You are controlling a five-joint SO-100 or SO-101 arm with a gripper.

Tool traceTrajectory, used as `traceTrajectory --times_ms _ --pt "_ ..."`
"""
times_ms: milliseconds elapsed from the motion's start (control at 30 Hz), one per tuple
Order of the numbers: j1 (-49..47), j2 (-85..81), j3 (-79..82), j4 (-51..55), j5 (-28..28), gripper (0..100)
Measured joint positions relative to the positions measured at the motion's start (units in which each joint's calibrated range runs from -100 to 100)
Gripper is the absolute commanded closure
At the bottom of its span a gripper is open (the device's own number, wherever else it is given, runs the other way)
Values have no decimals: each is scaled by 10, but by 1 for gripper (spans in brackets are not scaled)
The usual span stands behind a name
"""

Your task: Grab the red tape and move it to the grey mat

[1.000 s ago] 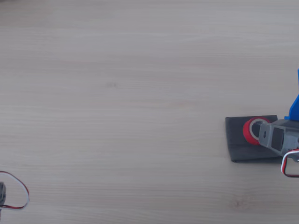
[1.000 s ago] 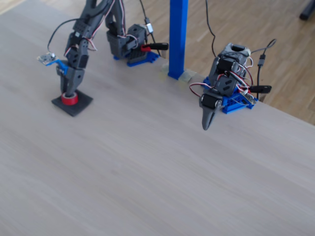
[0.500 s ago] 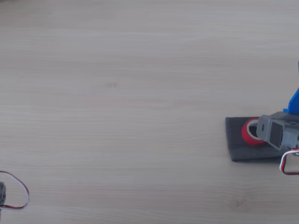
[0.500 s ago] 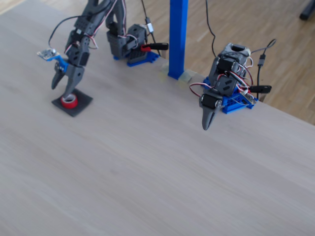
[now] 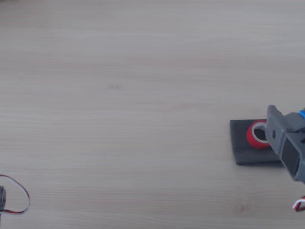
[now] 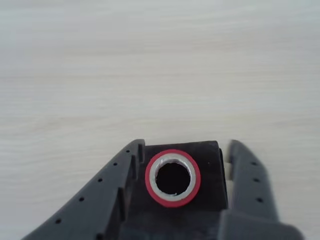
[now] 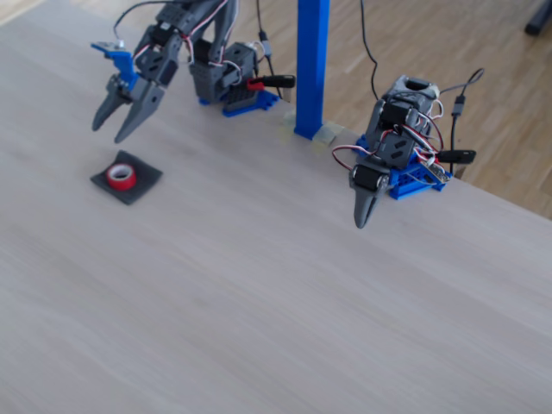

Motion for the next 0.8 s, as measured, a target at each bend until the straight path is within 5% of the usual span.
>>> traceTrajectory --times_ms 333,800 --pt "23 -234 193 18 0 98" --pt "41 -500 259 315 -7 98"
